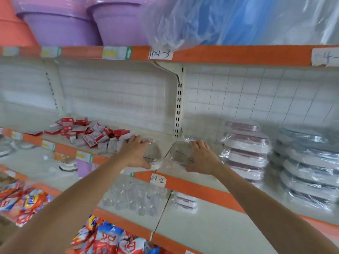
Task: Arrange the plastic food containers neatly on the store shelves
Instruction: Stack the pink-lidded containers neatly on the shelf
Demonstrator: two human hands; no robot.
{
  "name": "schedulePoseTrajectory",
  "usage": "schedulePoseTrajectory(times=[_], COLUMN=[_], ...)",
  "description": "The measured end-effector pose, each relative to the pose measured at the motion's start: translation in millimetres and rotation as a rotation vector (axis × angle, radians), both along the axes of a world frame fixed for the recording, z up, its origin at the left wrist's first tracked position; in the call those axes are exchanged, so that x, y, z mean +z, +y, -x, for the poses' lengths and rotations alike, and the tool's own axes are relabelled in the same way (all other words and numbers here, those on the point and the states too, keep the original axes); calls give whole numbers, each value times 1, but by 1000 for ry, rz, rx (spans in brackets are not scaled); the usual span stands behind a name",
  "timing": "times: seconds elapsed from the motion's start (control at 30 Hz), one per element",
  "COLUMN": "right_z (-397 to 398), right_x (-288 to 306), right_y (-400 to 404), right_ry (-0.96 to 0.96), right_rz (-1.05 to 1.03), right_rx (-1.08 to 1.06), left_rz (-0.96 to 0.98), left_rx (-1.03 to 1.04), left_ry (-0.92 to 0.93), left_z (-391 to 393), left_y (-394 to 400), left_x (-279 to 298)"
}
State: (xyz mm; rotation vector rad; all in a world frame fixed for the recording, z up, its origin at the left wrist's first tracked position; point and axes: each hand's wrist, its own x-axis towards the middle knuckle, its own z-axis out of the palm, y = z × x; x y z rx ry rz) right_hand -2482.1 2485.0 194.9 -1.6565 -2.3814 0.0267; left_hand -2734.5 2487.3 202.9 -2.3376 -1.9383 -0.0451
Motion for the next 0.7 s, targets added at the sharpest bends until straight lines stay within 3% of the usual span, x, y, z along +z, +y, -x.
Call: schedulePoseTrajectory(times=[0.3, 0.57, 0.7], right_z=[-15, -22, -22], right_x=[55, 67, 55], right_y=[95, 150, 169], right_ry=[-81, -157, -251], right_rz=[27, 97, 227], right_rx=[-173, -313, -285], left_rz=[-134, -137, -126], left_rx=[-76, -212, -295], left_ry=[-109, -181, -269], left_z=[-15, -23, -30], left_y=[62, 128, 163], left_x=[24, 39, 53])
